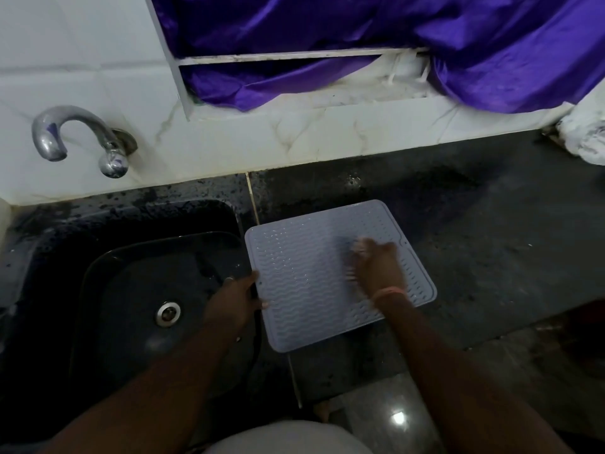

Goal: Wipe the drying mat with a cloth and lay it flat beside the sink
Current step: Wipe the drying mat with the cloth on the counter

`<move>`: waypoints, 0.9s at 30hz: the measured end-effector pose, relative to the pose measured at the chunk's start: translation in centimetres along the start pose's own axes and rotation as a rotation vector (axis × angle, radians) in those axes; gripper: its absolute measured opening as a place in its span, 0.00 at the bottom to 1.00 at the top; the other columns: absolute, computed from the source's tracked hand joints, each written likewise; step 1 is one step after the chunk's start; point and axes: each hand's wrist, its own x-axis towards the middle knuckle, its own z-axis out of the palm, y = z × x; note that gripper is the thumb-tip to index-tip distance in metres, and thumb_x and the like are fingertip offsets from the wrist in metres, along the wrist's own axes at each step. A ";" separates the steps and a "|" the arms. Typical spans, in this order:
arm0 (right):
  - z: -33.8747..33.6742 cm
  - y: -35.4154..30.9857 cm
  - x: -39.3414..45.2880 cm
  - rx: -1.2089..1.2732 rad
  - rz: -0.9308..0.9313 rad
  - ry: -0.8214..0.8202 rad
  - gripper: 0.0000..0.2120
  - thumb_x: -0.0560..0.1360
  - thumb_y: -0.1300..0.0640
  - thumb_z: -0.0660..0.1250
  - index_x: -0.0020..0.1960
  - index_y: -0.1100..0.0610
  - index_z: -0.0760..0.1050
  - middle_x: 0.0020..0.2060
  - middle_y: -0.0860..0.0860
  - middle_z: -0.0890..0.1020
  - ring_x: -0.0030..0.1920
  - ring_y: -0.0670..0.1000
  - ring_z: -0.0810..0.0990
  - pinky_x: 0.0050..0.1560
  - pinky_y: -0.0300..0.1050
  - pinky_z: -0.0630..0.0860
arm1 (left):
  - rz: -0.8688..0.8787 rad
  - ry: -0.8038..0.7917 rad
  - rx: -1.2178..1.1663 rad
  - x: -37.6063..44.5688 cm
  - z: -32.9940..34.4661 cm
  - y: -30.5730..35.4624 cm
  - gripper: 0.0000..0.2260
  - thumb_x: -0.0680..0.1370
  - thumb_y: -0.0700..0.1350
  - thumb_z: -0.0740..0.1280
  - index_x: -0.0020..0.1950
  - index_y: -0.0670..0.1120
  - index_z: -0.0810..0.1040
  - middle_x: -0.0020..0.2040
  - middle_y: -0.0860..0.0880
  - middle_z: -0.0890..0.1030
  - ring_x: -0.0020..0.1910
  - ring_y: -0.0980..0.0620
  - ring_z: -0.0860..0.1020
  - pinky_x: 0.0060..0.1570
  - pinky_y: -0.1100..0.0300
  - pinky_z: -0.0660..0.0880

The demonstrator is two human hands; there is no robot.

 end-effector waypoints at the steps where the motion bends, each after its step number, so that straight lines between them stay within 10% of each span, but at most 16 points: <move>1: -1.3 2.8 1.1 -0.064 0.102 0.054 0.17 0.81 0.43 0.59 0.63 0.52 0.74 0.58 0.57 0.78 0.48 0.54 0.81 0.51 0.51 0.78 | 0.015 -0.033 0.006 -0.1 0.1 -0.2 0.38 0.73 0.57 0.74 0.79 0.59 0.59 0.71 0.40 0.68 0.66 0.42 0.74 0.65 0.50 0.72; 7: 0.8 3.7 -2.1 -0.111 0.338 0.016 0.18 0.78 0.52 0.62 0.65 0.59 0.71 0.63 0.61 0.73 0.57 0.63 0.77 0.58 0.55 0.73 | 0.018 -0.229 0.017 1.1 -0.7 -1.4 0.52 0.67 0.49 0.80 0.79 0.64 0.47 0.78 0.42 0.63 0.72 0.44 0.69 0.71 0.52 0.68; 14: 8.4 -9.9 -12.8 -0.006 -0.153 -0.358 0.25 0.77 0.51 0.63 0.73 0.56 0.64 0.68 0.61 0.66 0.61 0.62 0.77 0.61 0.51 0.75 | 0.105 -0.211 0.148 2.5 -0.2 -2.3 0.48 0.63 0.75 0.63 0.77 0.69 0.44 0.76 0.42 0.67 0.71 0.46 0.70 0.69 0.48 0.70; 17: 5.7 -8.3 -10.8 0.111 -0.253 -0.364 0.14 0.76 0.47 0.64 0.59 0.52 0.76 0.54 0.53 0.79 0.48 0.51 0.81 0.55 0.52 0.80 | 0.099 -0.230 0.207 2.7 -0.7 -2.1 0.45 0.67 0.66 0.64 0.79 0.64 0.44 0.72 0.41 0.71 0.67 0.44 0.74 0.66 0.49 0.73; 21: -0.1 -1.6 -4.3 0.050 0.099 -0.067 0.18 0.76 0.38 0.61 0.57 0.49 0.77 0.55 0.56 0.79 0.48 0.53 0.82 0.54 0.56 0.80 | 0.107 -0.214 0.265 1.6 -1.2 -0.7 0.49 0.72 0.56 0.74 0.81 0.57 0.43 0.77 0.41 0.64 0.72 0.43 0.68 0.69 0.50 0.69; 27: -0.1 -0.1 -5.3 0.006 0.362 0.016 0.16 0.79 0.52 0.64 0.64 0.58 0.72 0.62 0.59 0.72 0.55 0.61 0.77 0.58 0.55 0.76 | 0.081 -0.129 0.190 0.6 -0.3 -0.7 0.46 0.72 0.53 0.75 0.80 0.60 0.46 0.76 0.43 0.67 0.70 0.44 0.71 0.66 0.51 0.72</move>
